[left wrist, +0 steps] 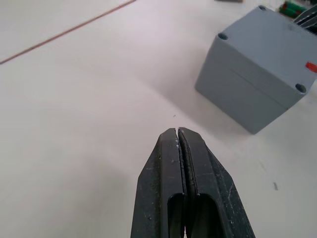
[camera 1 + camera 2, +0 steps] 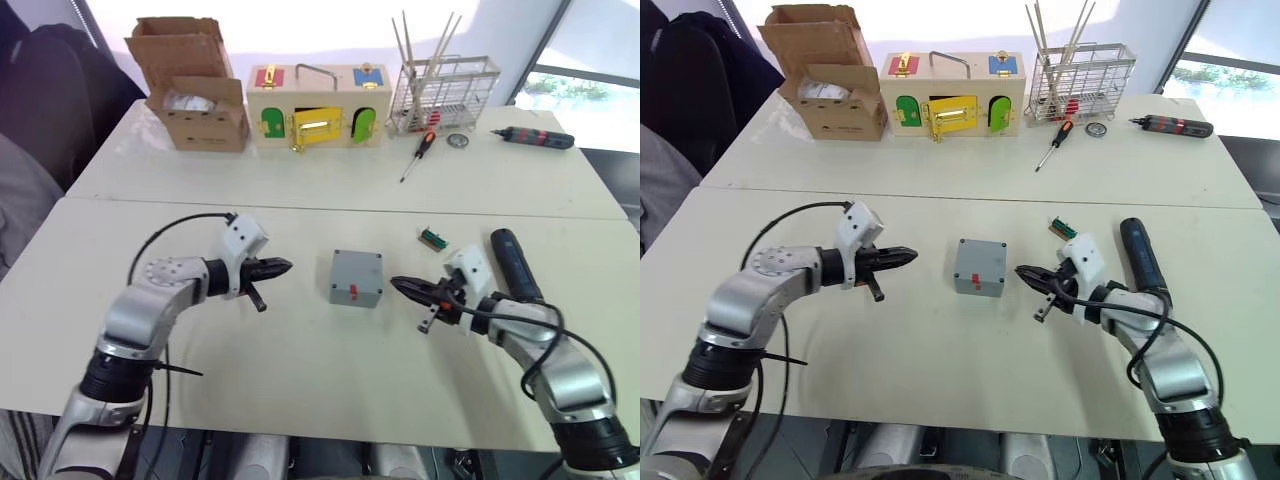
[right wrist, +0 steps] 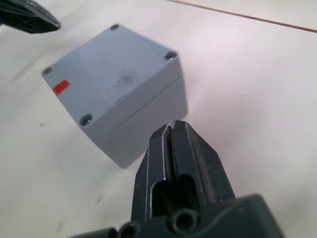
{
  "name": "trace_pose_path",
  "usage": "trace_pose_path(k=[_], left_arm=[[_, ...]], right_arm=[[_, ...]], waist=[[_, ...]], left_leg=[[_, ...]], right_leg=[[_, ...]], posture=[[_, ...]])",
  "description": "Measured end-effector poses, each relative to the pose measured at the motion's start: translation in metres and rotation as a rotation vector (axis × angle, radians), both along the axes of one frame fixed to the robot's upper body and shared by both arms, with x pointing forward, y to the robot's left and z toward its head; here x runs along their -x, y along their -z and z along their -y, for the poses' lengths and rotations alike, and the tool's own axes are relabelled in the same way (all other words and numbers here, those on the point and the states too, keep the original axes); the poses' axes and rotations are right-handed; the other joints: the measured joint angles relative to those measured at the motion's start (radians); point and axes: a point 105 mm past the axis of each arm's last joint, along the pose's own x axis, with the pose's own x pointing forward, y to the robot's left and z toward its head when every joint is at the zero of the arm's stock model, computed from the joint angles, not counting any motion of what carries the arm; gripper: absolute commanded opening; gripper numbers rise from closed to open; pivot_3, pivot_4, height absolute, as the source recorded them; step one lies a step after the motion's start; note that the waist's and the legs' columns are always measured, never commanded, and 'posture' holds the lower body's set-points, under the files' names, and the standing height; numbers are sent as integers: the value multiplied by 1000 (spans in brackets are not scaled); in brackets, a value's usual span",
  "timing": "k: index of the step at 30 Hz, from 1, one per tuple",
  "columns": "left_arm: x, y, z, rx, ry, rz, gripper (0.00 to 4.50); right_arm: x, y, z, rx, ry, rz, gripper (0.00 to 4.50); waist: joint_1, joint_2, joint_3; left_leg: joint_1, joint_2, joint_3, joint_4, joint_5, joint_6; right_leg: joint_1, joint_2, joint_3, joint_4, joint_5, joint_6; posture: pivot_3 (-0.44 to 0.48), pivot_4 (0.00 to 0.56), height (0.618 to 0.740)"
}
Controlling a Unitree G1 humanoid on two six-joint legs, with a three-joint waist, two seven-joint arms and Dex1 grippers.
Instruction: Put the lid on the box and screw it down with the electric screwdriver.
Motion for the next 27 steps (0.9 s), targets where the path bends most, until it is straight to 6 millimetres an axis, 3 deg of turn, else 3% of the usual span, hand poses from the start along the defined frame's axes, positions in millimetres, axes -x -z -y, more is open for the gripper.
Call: trace_pose_path(k=[5, 9, 11, 16, 19, 22, 27], left_arm=[[30, -12, 33, -13, 159, 44, 0], [51, -26, 50, 50, 247, 41, 0], [60, -29, 55, 62, 284, 26, 0], [71, -30, 57, 70, 326, -15, 0], [83, -27, 61, 50, 427, -52, 0], [90, -28, 71, 37, 528, -53, 0], [81, -36, 72, 36, 572, -21, 0]], right_arm=[[13, -24, 39, -116, 92, -12, 46], [24, -27, 58, -174, 187, -65, 46], [31, -25, 67, -172, 227, -90, 857], [46, -17, 79, -158, 274, -139, 3379], [51, -10, 81, -153, 305, -152, 4342], [48, -3, 77, -161, 331, -151, 4459], [37, 4, 68, -172, 369, -129, 4459]], waist=[[-9, 0, 0], [-11, 1, 0], [-9, 1, 0], [-7, 1, 0], [-9, 1, 0], [-9, 1, 0], [-9, 1, -1]], left_leg=[[1, 0, 1, -1, -1, 1], [1, 2, 1, -2, -2, 4], [1, 2, 1, -2, -2, 4], [1, 1, 1, -1, -3, 4], [1, 1, 1, -1, -3, 4], [2, 1, 2, -1, -2, 4], [2, 1, 2, -1, 1, -1]], right_leg=[[1, 0, 1, -2, 0, 0], [0, 1, 1, -1, 0, 0], [0, 1, 1, -1, 0, 0], [1, 1, 1, -2, 0, 0], [1, 1, 1, -3, 0, 0], [2, 1, 1, -3, 0, 0], [2, 1, 1, -4, -1, 0]], posture=[[0, 150, 735], [0, 150, 735], [0, 150, 735], [0, 150, 735], [0, 150, 735], [0, 150, 735], [0, 150, 735]])
